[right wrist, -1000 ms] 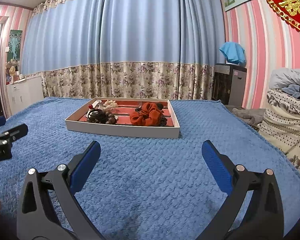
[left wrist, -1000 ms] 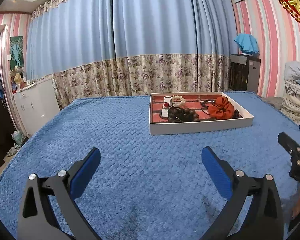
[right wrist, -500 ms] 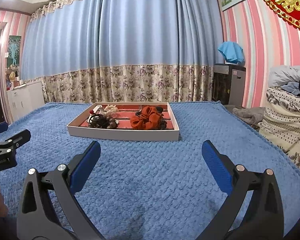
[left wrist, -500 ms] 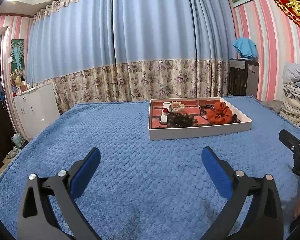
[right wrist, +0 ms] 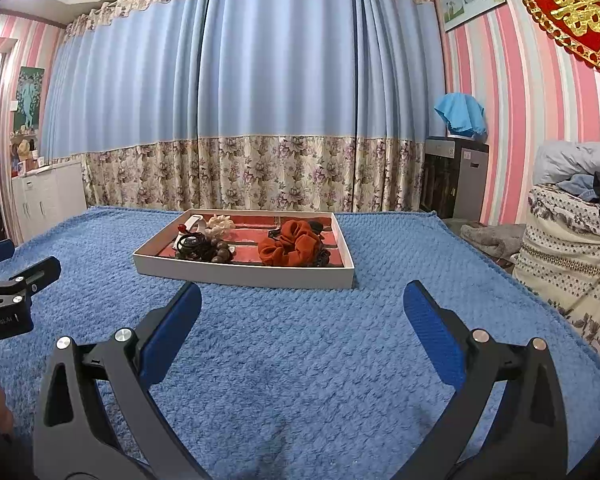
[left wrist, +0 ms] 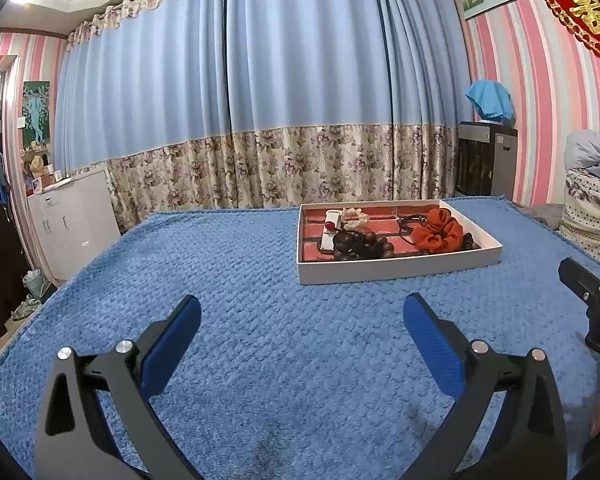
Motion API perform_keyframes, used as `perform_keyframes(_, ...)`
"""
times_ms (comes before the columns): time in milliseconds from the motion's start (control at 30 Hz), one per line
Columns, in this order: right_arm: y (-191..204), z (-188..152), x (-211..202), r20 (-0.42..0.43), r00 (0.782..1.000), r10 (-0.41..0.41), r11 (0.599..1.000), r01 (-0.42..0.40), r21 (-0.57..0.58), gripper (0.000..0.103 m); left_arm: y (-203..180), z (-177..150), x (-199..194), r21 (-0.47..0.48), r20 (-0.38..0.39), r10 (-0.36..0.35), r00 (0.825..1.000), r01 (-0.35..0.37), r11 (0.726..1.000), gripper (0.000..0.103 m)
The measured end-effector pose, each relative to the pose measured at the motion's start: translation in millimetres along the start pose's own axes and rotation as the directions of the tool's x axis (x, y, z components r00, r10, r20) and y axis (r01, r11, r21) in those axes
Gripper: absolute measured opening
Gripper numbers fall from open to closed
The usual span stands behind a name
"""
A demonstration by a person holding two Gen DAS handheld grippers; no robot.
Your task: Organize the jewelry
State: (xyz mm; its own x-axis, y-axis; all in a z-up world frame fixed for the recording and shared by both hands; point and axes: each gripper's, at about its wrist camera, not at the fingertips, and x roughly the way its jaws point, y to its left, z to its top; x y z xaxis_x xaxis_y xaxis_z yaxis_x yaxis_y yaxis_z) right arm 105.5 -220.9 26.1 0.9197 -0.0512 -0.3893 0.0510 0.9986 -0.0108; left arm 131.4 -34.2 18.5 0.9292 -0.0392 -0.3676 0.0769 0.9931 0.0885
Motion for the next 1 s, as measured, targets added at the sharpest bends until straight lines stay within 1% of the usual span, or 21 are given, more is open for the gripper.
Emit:
perform_keyframes(233,0.3,0.5,-0.9,0.003,1.0,-0.002,1.0,0.002,-0.002,0.098,1.5,0.6,1.2,-0.008,-0.005,-0.006,1.0,0.006,1.0,0.099)
perform_keyframes(1000,-1.1,1.4,-2.3,0.003,1.0,-0.004,1.0,0.004,-0.008,0.098,3.9,0.3,2.1,-0.015,-0.004,0.008,1.0,-0.008,1.0,0.099)
